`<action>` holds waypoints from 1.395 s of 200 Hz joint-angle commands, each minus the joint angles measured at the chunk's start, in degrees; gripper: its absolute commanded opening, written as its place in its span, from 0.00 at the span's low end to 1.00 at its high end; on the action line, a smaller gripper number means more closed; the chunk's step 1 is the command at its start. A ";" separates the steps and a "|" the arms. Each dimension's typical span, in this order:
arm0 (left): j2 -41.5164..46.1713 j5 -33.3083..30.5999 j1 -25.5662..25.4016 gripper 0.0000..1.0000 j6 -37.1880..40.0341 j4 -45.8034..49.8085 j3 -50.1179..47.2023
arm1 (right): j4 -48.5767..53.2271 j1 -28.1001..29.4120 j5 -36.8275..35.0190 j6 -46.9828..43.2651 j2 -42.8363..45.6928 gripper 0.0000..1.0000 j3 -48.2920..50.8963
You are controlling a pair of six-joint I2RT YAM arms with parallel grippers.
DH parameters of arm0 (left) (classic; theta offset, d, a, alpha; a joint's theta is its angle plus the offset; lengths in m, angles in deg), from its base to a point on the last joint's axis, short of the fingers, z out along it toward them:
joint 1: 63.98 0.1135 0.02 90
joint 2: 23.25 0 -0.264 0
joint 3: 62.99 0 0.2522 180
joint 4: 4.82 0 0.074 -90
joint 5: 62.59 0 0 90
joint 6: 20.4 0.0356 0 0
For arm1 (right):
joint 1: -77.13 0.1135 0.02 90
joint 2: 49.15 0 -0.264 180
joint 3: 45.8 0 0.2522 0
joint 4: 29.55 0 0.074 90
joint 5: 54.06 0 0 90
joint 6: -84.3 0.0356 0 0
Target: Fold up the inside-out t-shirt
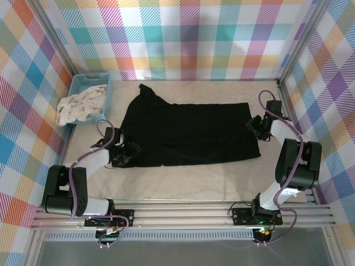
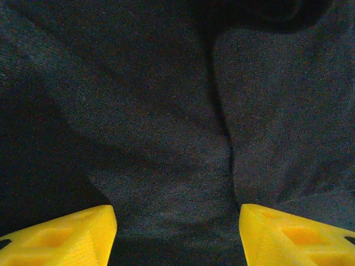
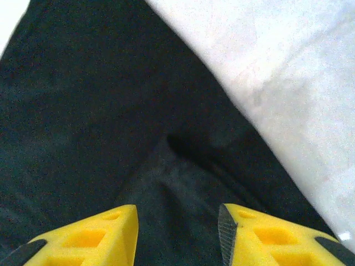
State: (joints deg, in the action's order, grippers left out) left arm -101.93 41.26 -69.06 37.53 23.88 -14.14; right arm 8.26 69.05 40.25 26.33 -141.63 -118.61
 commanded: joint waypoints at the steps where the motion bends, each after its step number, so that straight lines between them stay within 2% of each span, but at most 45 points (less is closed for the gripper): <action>1: 0.48 -2.04 0.16 0.62 0.69 4.16 0.06 | 10.35 0.60 -4.83 -5.59 2.60 0.45 3.79; 40: 0.64 -1.72 0.16 0.62 0.45 4.14 0.22 | 12.86 0.65 -2.76 -5.47 2.36 0.44 7.54; 75: 1.99 -2.48 0.13 0.62 0.09 4.28 -0.18 | 14.54 -0.41 -1.68 -4.15 2.75 0.34 10.80; 107: 2.59 -3.93 0.25 0.62 -0.18 4.26 -0.90 | 12.72 -4.16 -1.56 -2.11 6.55 0.31 15.00; 135: 3.02 -3.79 0.34 0.63 -0.61 4.08 -0.81 | 9.98 -2.91 -4.05 -2.15 12.96 0.32 15.00; 161: 4.03 -3.31 0.34 0.64 -0.70 4.08 0.19 | 5.72 8.59 -6.93 -8.46 18.70 0.34 12.53; 187: 5.10 -3.90 0.34 0.65 -0.74 4.12 1.47 | -2.23 20.82 1.09 -11.69 15.98 0.37 9.92; 203: 5.83 -3.85 0.32 0.66 -1.11 3.97 2.15 | -7.76 30.79 4.33 -15.33 11.30 0.39 6.80; 229: 6.45 -3.71 0.80 0.67 -2.22 3.47 2.61 | -12.78 45.60 2.61 -26.33 0.21 0.50 -2.46; 258: 5.59 -0.26 5.37 0.67 -3.40 2.81 1.68 | -18.29 53.73 4.77 -37.13 -12.09 0.57 -13.33; 279: 4.67 2.08 7.22 0.65 -4.45 1.53 0.64 | -14.50 57.85 5.07 -47.65 -20.97 0.59 -23.99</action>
State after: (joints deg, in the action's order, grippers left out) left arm -96.53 40.04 -63.88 34.86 26.57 -12.85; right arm -5.77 123.91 43.60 -6.41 -155.64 -133.30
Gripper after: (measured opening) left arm 0.661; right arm 0.586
